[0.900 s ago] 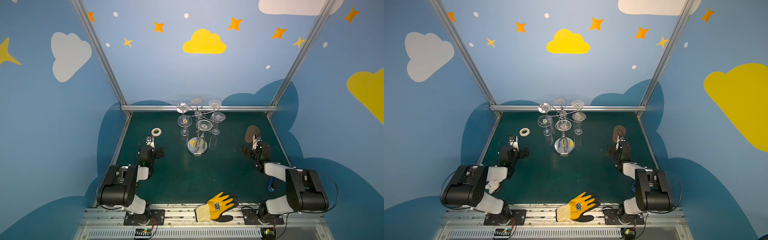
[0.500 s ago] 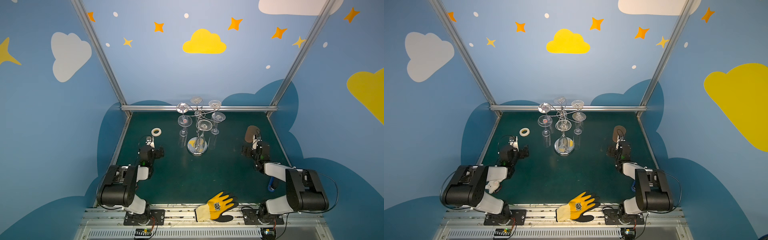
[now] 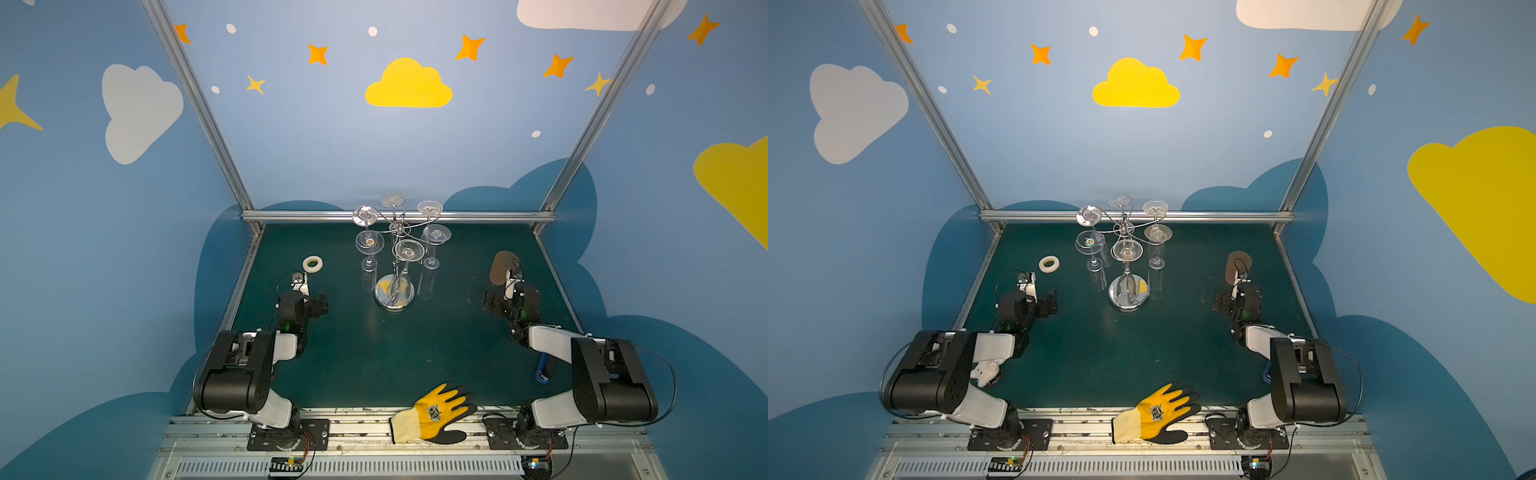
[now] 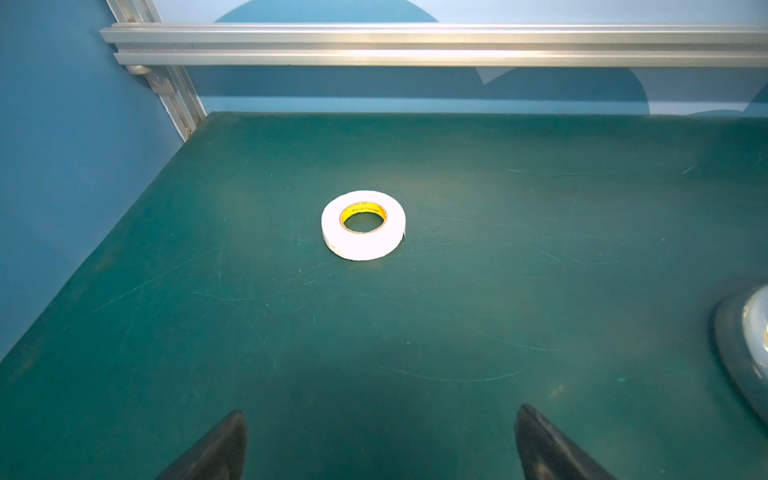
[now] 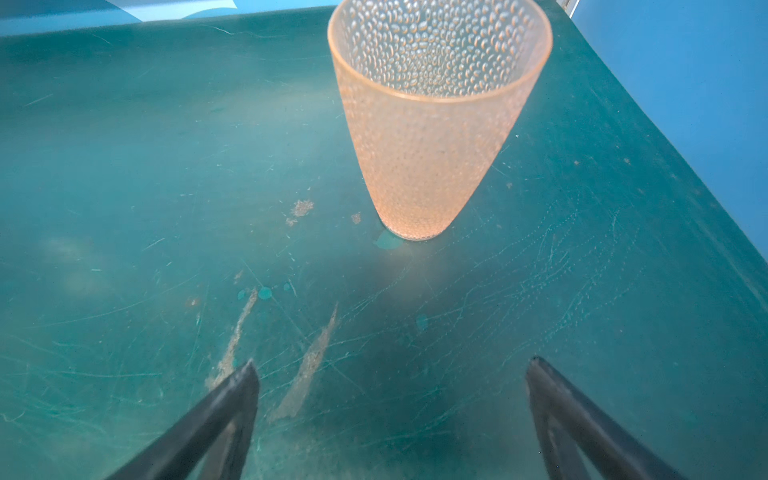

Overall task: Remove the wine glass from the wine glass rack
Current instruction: 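Raise both grippers and move them toward the glass rack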

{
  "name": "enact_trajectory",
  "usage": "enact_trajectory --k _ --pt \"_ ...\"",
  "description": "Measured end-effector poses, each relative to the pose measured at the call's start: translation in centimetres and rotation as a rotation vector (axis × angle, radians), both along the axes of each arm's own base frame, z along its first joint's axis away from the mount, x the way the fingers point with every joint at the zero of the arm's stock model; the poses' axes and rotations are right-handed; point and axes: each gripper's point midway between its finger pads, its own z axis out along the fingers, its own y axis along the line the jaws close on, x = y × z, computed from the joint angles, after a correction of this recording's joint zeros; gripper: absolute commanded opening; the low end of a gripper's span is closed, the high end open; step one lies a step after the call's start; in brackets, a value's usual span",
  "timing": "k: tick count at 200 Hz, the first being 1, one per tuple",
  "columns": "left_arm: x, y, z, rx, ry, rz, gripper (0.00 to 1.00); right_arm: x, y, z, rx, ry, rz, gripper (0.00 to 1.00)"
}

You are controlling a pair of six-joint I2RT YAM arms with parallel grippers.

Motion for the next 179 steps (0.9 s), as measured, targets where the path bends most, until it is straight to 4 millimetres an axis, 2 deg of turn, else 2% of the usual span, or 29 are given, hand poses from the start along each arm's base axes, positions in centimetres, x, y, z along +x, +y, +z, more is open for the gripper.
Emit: enact_trajectory --k 69,88,95,102,123,133,143,153,161,179 --pt "0.0 0.0 0.1 0.000 -0.002 0.001 0.99 0.0 0.0 0.0 -0.004 0.001 0.001 0.99" --pt "-0.4 0.0 0.9 0.000 0.023 0.000 0.99 -0.5 -0.2 0.7 -0.010 0.025 -0.006 0.99" --pt "-0.5 0.0 2.2 -0.005 0.024 0.002 0.99 -0.6 -0.3 1.6 -0.004 0.030 -0.012 0.99" --pt "-0.4 0.0 4.3 -0.015 0.002 0.005 0.99 -0.6 -0.2 3.2 0.004 0.019 -0.016 0.98" --pt "-0.4 -0.6 13.9 -0.066 -0.162 -0.013 0.99 -0.6 0.5 10.2 0.063 -0.073 -0.001 0.99" --pt "-1.4 -1.0 18.5 -0.104 -0.243 -0.033 0.99 -1.2 1.3 14.2 0.100 -0.134 0.042 0.99" --pt "-2.7 -1.8 22.0 -0.144 -0.295 -0.070 0.99 -2.4 2.4 17.4 0.143 -0.185 0.095 0.98" --pt "-3.9 -2.6 24.5 -0.187 -0.323 -0.112 0.99 -3.9 3.6 20.0 0.198 -0.235 0.143 0.99" --pt "-4.9 -3.4 25.8 -0.231 -0.323 -0.147 0.99 -5.3 4.5 21.3 0.241 -0.258 0.182 0.99" --pt "-6.5 -5.1 27.0 -0.357 -0.278 -0.216 0.97 -8.4 6.0 22.8 0.346 -0.263 0.237 0.99"
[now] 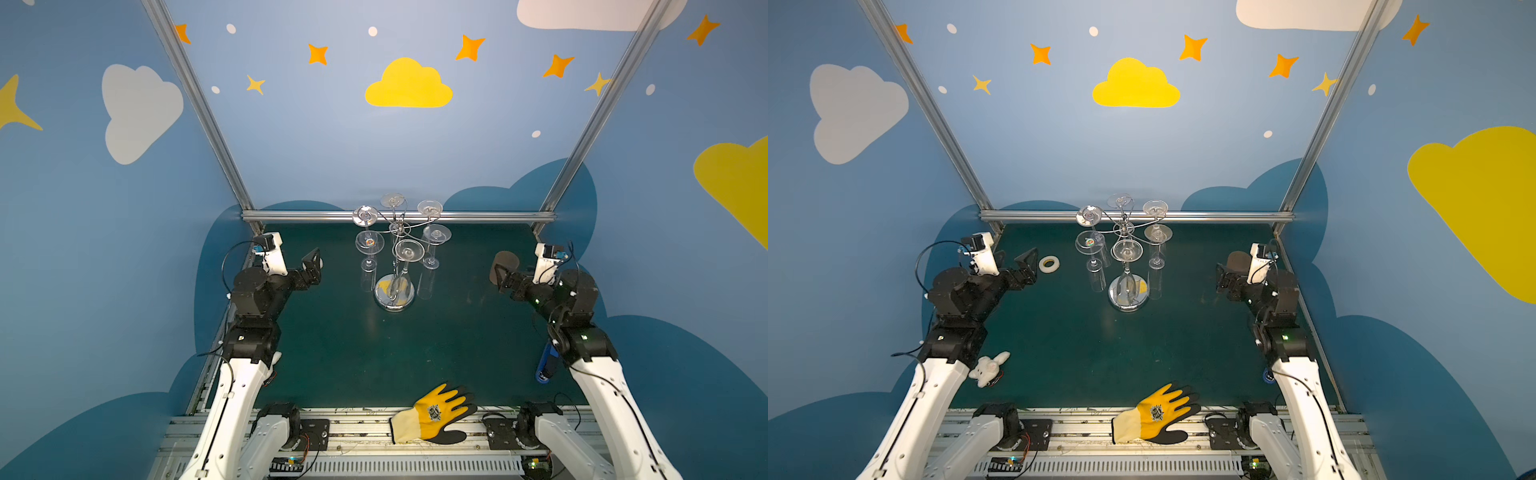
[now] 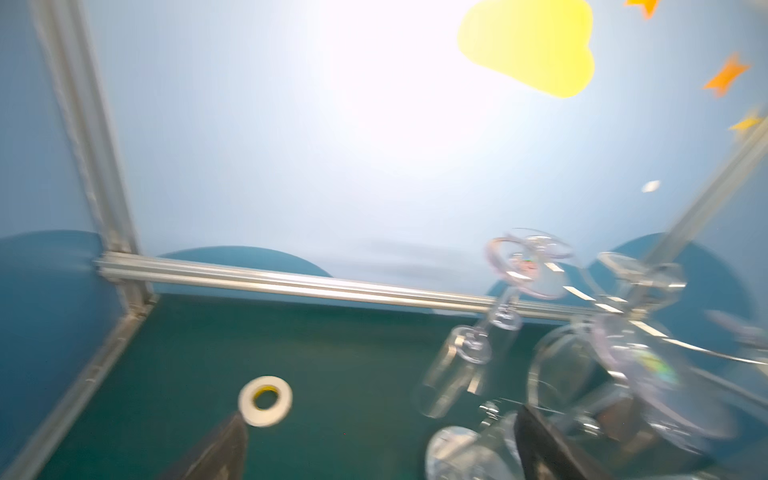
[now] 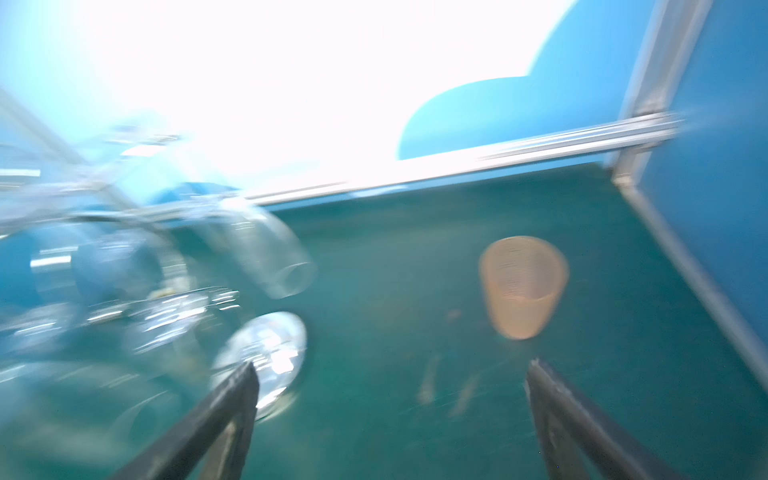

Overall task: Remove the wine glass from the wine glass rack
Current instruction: 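Raise both grippers and move them toward the glass rack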

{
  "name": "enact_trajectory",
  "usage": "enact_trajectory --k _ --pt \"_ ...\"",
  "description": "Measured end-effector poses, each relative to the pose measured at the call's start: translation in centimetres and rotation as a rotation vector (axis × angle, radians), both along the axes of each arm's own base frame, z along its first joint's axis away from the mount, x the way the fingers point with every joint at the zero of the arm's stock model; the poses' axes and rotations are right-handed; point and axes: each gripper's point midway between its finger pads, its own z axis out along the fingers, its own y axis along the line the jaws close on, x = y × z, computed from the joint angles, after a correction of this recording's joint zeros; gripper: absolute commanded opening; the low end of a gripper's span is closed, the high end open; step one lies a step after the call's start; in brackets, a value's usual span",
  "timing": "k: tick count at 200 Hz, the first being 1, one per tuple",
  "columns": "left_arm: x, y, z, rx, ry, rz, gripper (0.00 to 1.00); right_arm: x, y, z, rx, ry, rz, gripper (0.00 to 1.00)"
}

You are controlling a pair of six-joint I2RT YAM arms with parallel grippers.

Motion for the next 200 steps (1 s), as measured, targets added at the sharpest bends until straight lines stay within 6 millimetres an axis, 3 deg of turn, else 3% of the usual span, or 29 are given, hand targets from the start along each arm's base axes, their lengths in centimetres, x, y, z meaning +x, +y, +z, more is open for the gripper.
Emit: enact_trajectory --k 32,67,94,200 --pt "-1.5 -3.5 -0.5 -0.253 0.148 -0.167 0.91 -3.0 1.9 1.7 0.147 0.076 0.091 0.98" --pt "-2.1 -8.2 -1.9 -0.499 0.342 -0.308 0.89 -4.2 4.0 2.7 0.237 0.184 0.187 0.99" --pt "-2.4 -11.1 -2.3 -0.599 0.438 -0.374 0.87 -4.6 5.1 2.4 0.276 0.257 0.231 0.98" --pt "1.6 -14.0 -1.0 -0.836 0.522 -0.374 0.70 -5.6 6.3 2.0 0.361 0.346 0.255 0.99"
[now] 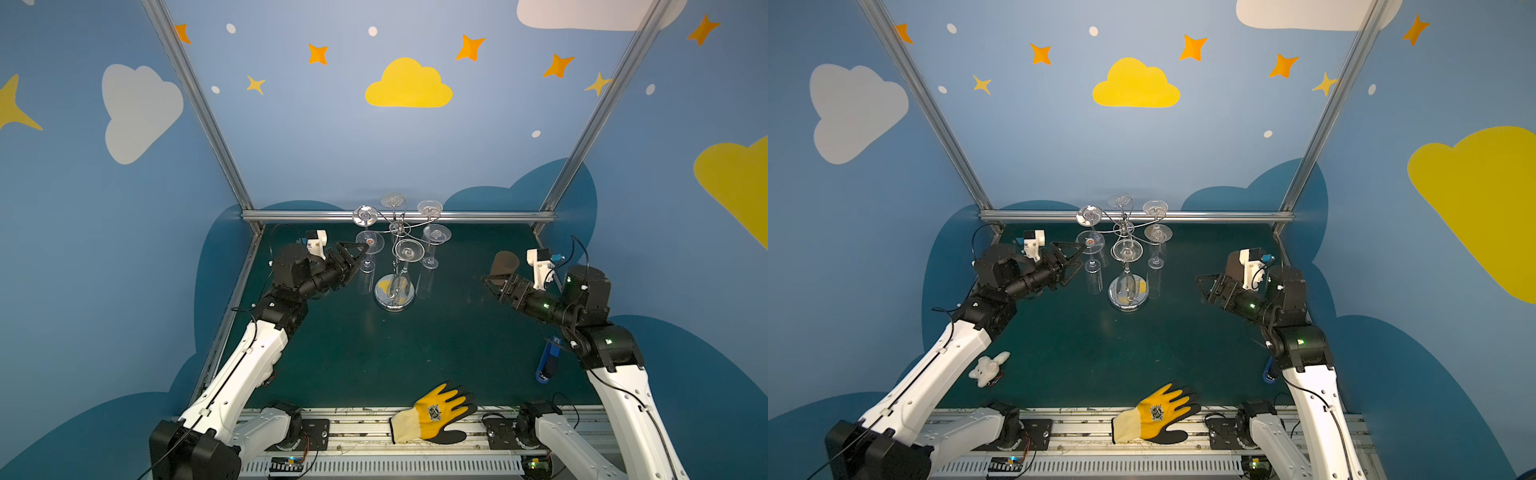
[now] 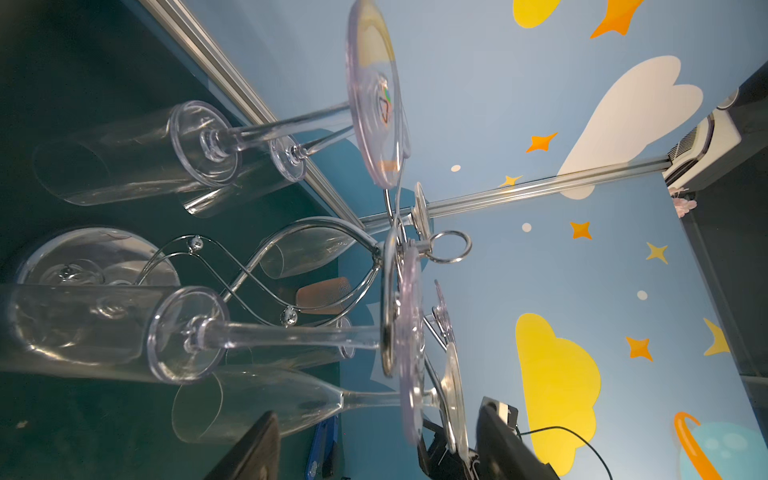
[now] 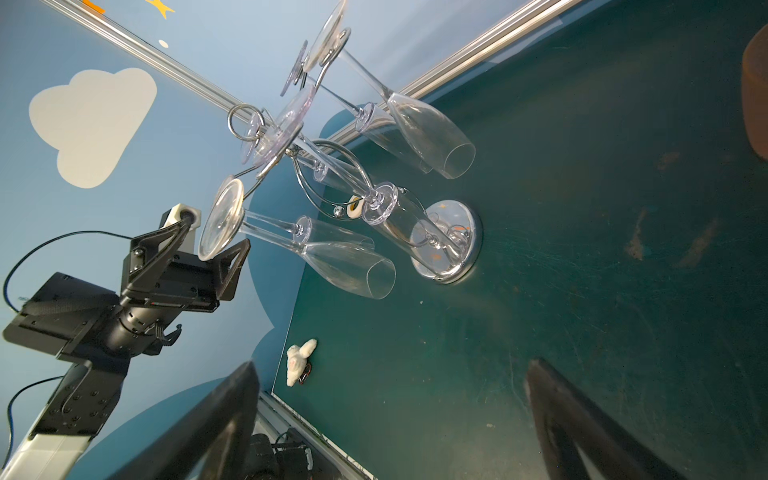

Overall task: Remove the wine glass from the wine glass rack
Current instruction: 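Raise both grippers and move them toward the glass rack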

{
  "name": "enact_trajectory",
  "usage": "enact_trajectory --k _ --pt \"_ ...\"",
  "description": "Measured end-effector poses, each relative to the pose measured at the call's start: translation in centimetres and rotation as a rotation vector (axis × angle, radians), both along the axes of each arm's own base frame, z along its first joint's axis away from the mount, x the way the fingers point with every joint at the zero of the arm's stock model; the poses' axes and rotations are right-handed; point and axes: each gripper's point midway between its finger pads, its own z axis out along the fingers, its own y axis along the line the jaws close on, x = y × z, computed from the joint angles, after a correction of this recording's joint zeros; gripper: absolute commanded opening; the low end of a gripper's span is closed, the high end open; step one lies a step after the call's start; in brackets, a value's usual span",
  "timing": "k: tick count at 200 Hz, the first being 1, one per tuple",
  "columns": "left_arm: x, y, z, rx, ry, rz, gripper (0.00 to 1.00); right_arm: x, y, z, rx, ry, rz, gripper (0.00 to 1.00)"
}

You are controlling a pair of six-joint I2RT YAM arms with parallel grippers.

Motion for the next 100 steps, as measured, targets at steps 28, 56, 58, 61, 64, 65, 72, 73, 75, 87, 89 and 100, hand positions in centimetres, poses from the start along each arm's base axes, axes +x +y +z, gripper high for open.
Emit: enact_trajectory --k 28,56,58,61,64,65,72,73,75,87,89,100 --pt "0.63 -0.15 0.21 -0.007 0.010 0.005 0.62 0.05 -0.07 -0.02 0.007 0.008 -0.011 0.99" --pt "0.67 -0.10 0.29 -0.008 0.007 0.010 0.51 0.17 -0.22 -0.08 0.005 0.012 -0.025 0.99" --pt "0.68 -0.10 0.29 -0.008 0.007 0.011 0.50 0.19 -0.24 -0.09 0.005 0.012 -0.026 0.99" --pt "0.68 -0.09 0.28 -0.009 0.009 0.012 0.49 0.21 -0.27 -0.10 0.004 0.012 -0.028 0.99" --pt "0.69 -0.08 0.28 -0.007 0.007 0.012 0.48 0.22 -0.28 -0.11 0.004 0.012 -0.029 0.99" --pt "0.69 -0.08 0.28 -0.007 0.007 0.012 0.47 0.22 -0.29 -0.11 0.003 0.012 -0.029 0.99" --pt "0.71 -0.05 0.27 -0.007 0.008 0.014 0.44 0.25 -0.32 -0.13 0.002 0.013 -0.032 0.99" --pt "0.72 -0.05 0.28 -0.008 0.008 0.015 0.44 0.26 -0.33 -0.13 0.002 0.013 -0.033 0.99" --pt "0.72 -0.04 0.27 -0.009 0.009 0.015 0.43 0.27 -0.35 -0.13 0.002 0.013 -0.033 0.99" --pt "0.74 -0.03 0.26 -0.008 0.008 0.016 0.39 0.34 -0.40 -0.17 0.001 0.015 -0.038 0.99" --pt "0.73 -0.03 0.26 -0.009 0.010 0.016 0.38 0.35 -0.40 -0.20 0.001 0.016 -0.038 0.99" --pt "0.74 -0.02 0.26 -0.008 0.009 0.017 0.36 0.43 -0.44 -0.27 0.000 0.018 -0.041 0.99"
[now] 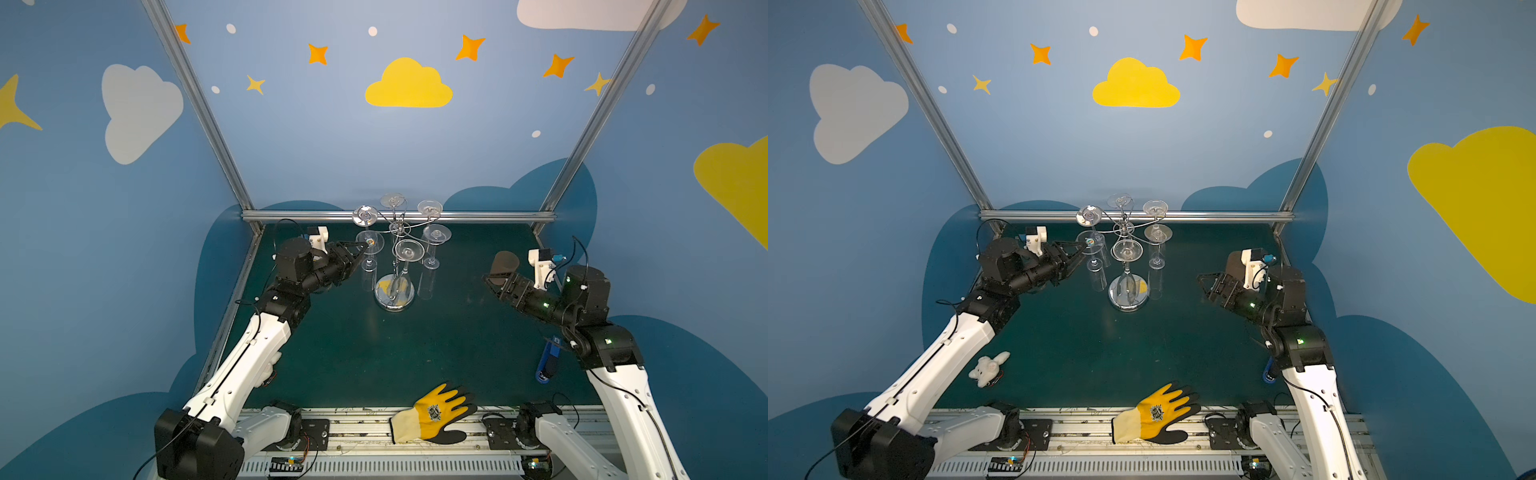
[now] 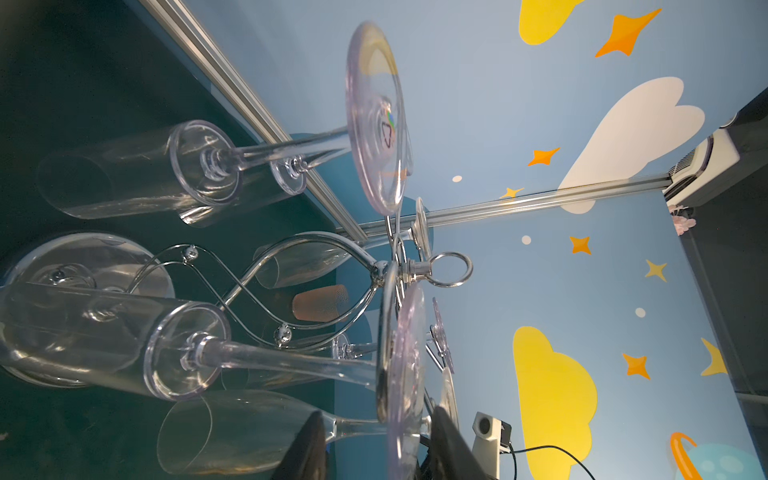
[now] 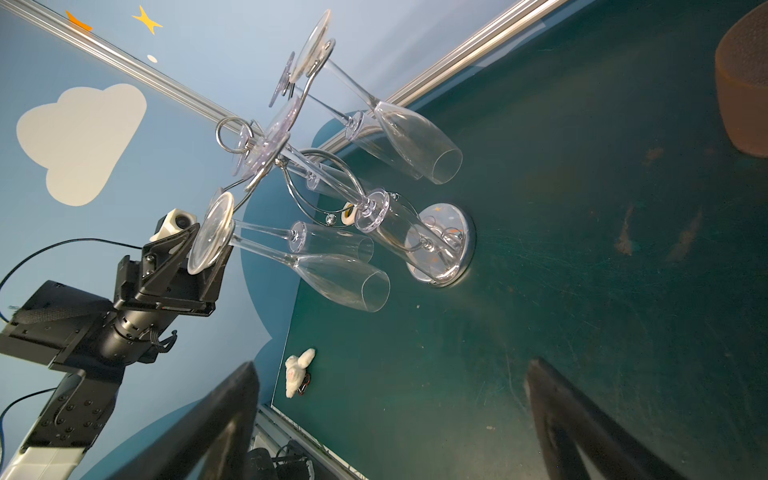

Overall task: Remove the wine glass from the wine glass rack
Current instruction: 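Raise both grippers and move them toward the glass rack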

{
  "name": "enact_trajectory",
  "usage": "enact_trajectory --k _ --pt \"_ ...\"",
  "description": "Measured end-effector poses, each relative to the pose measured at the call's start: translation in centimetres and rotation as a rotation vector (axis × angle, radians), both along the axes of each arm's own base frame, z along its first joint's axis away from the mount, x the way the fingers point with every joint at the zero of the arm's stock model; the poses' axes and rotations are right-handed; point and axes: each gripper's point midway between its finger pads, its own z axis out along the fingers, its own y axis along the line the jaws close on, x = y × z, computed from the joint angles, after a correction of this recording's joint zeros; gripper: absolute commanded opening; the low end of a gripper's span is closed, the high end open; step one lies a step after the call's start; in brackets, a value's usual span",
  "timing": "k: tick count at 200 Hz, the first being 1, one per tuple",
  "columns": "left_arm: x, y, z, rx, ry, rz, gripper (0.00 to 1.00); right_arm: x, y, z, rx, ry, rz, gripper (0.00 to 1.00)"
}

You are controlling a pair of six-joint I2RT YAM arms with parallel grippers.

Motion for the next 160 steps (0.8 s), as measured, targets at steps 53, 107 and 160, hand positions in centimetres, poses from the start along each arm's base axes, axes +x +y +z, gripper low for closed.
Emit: enact_trajectory --k 53,107,160 --pt "-0.21 0.06 0.33 -0.007 -0.004 0.002 0.24 0.18 -0.06 -0.17 -0.002 0.007 -0.006 0.98" --pt "-0.67 0.15 0.95 -0.026 -0.008 0.002 0.15 -0.16 -0.33 0.04 -0.007 -0.003 -0.019 0.98" --pt "-0.80 -0.09 0.84 -0.042 0.012 -0.011 0.06 -0.47 -0.48 0.19 -0.009 -0.009 -0.025 0.98"
